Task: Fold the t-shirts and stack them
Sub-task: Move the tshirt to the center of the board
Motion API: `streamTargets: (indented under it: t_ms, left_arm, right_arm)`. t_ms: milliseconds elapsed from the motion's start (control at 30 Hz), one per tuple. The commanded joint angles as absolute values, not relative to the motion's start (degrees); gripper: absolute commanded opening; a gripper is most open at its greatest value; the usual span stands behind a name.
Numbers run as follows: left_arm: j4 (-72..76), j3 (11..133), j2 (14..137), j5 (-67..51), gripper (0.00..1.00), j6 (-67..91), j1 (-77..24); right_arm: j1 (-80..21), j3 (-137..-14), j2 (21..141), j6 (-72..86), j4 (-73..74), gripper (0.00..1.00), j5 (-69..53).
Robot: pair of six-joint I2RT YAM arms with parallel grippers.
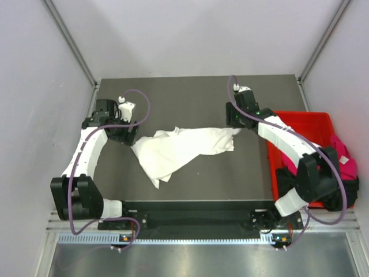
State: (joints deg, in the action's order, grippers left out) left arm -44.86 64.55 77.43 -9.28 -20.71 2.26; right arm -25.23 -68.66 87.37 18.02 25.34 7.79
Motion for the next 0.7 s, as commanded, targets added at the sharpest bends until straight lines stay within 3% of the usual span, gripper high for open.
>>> streamTargets:
  t_ms: [0, 100, 333, 467, 667]
  left_arm:
    - [-44.5, 63.4, 78.2, -17.8, 0.89, -22.7, 2.4]
    - [-43.3, 62.0, 78.9, -21.7, 0.89, -23.7, 1.8]
    - [-34.6, 65.9, 88.1, -20.0, 0.91, -20.2, 0.8]
    - [-30.5, 71.7, 93.9, -24.5, 0.90, -17.4, 0.7]
    - [-32.4, 74.8, 99.8, -21.8, 0.89, -14.3, 0.7]
  right_arm:
    - [-25.1, -76.5, 92.3, 17.4, 33.0, 0.63, 20.9]
    - [-28.6, -76.5, 92.1, 15.8, 35.2, 0.68, 24.0]
    - [-48.2, -65.7, 90.2, 0.6, 15.5, 0.65, 16.5]
    - [-50.5, -65.8, 95.6, -3.3, 9.3, 0.63, 9.1]
    - [-52.4, -73.7, 106.2, -4.7, 9.4, 0.65, 11.4]
